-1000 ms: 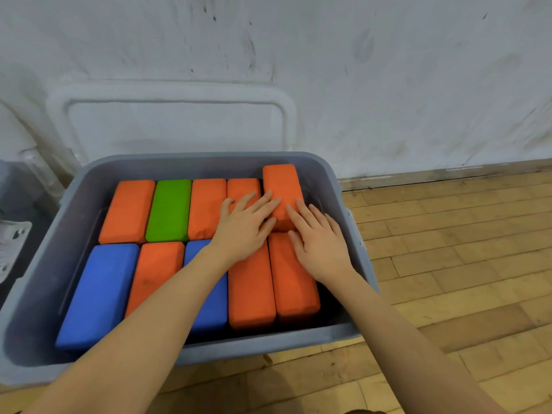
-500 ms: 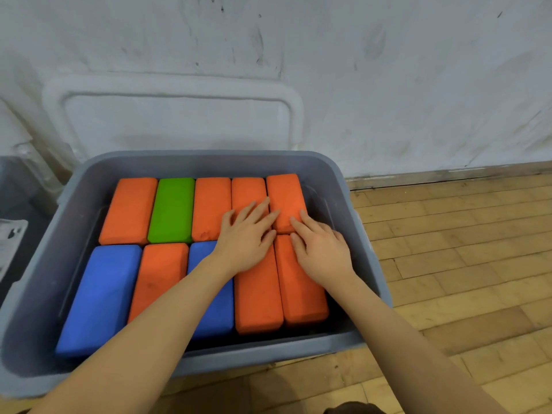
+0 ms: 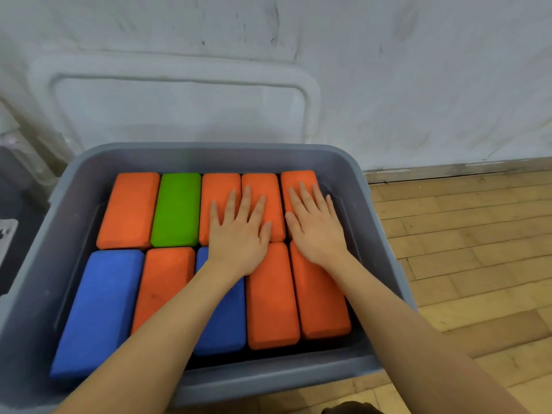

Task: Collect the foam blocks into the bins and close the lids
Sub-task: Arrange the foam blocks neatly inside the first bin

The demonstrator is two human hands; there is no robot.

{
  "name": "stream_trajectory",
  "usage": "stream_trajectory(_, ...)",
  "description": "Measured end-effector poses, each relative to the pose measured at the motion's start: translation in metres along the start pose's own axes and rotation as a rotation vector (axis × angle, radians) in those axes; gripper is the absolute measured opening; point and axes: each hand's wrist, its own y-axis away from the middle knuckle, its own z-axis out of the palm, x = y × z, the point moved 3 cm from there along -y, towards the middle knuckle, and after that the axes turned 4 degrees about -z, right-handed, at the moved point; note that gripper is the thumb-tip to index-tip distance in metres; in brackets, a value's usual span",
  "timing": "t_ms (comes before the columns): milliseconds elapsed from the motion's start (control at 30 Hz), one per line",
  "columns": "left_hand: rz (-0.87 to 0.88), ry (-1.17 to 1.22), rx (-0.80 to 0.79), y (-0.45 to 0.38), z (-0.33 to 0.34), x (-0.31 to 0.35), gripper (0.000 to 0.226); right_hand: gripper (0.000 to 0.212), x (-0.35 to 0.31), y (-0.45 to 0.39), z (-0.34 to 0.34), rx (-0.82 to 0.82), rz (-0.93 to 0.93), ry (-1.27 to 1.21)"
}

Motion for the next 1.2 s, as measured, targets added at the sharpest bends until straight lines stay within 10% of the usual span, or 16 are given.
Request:
stream_trajectory(467, -0.003, 0.093, -0.094, 0.000, -0.018, -0.005, 0.060, 0.050, -0.005, -0.001, -0.005, 0.027, 0.029, -0.064)
stream_trajectory(633, -0.002, 0.028, 0.175, 0.020, -0.081, -0.028, 0.051, 0.040, -0.027, -0.001, -0.035, 0.181, -0.040, -0.249)
stream_trajectory(1200, -0.368, -0.124, 0.390, 0.162, -0.225, -0.264, 0.057, 0.047, -0.330, -0.009, -0.063, 0.206, -0.609, -0.459)
